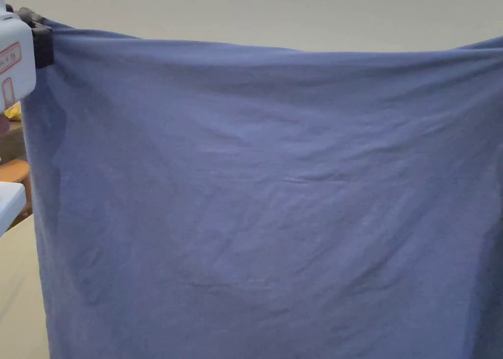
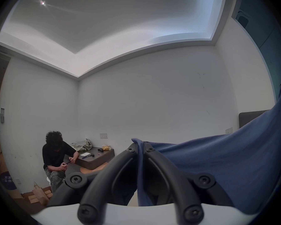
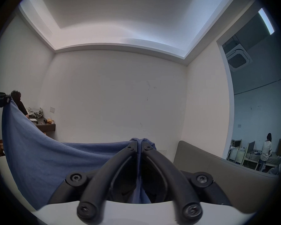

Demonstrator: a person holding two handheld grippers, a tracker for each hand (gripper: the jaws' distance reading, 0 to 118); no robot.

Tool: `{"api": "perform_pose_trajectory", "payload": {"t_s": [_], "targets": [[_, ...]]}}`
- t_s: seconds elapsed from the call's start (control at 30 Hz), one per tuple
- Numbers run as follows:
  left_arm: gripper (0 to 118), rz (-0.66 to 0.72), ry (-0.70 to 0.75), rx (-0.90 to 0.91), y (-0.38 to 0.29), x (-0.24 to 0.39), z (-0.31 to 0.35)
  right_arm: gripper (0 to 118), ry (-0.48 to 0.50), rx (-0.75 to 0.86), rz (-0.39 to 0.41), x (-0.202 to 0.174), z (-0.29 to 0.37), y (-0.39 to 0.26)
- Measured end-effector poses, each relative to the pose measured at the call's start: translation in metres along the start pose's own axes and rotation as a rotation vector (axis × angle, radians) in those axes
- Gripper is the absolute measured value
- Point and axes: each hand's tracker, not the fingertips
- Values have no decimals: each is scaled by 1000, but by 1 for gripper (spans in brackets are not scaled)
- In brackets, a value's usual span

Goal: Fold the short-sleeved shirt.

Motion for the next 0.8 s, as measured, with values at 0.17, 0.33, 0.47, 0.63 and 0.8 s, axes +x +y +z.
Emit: {"api": "perform_pose_trajectory", "payload": {"t_s": [0.17,0.33,0.47,0.63,0.8], "targets": [[2,3,-11,-24,0,11,-42,5,-12,2,10,11,-44,-8],[2,-12,-20,-62,3,24,-99,5,-25,1,66,4,-96,-7],[2,-69,-5,-72,2,38,-145,5,-16,-5,77,3,-142,-6],[2,-28,-20,-137,-5,53,-201,5,0,-20,78,0,-199,-14],[2,-78,-1,-180,-27,70,-259,5,31,-49,20,-2,-252,-30]]}}
